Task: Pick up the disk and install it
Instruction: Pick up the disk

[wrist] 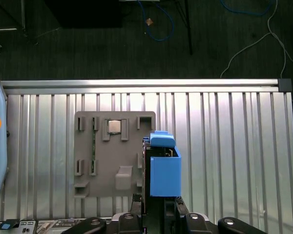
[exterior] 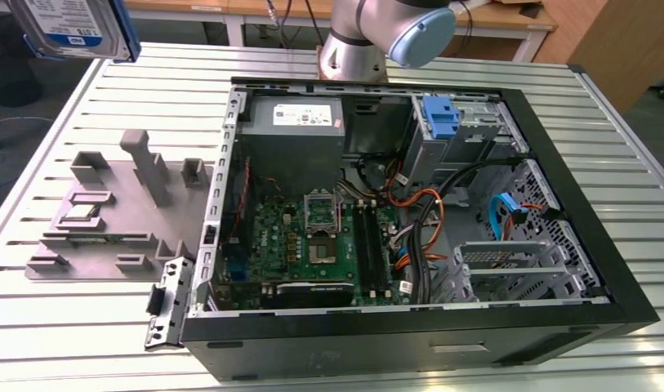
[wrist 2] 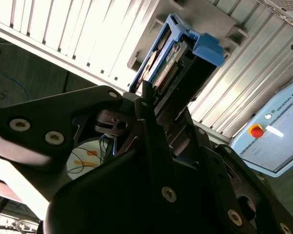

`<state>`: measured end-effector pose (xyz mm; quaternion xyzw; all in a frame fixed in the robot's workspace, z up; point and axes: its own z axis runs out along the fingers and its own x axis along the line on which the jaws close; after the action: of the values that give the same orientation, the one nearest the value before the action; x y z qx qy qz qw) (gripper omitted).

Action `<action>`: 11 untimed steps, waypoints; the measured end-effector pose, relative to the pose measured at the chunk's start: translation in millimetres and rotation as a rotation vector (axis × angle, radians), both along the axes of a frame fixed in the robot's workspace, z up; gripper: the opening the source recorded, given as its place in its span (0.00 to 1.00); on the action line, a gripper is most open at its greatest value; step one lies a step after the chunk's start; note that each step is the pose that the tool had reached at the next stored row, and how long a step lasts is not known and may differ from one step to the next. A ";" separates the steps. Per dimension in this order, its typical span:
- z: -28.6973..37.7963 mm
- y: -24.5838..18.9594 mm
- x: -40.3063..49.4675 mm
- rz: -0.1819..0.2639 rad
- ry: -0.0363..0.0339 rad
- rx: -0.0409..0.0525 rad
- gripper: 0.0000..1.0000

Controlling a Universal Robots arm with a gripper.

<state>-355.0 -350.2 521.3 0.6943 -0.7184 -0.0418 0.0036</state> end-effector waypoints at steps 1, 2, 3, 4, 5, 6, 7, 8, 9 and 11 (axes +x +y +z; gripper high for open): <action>0.0 0.0 0.4 0.000 0.0001 -0.0001 0.35; 0.0 0.0 0.8 0.000 0.0000 0.0000 0.35; 0.0 0.0 1.3 0.000 0.0000 -0.0001 0.35; 0.0 0.0 1.7 0.000 0.0000 0.0000 0.35; 0.0 0.0 2.0 0.000 0.0000 -0.0001 0.35; 0.0 0.0 2.5 0.000 0.0000 -0.0001 0.35; 0.0 0.0 2.8 0.000 0.0000 0.0000 0.35; 0.0 0.0 3.2 0.000 0.0000 0.0000 0.35; 0.0 0.0 3.5 0.000 0.0000 0.0000 0.35; 0.1 0.0 4.2 0.000 0.0001 -0.0001 0.35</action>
<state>-350.8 -350.2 521.4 0.6943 -0.7184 -0.0418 0.0036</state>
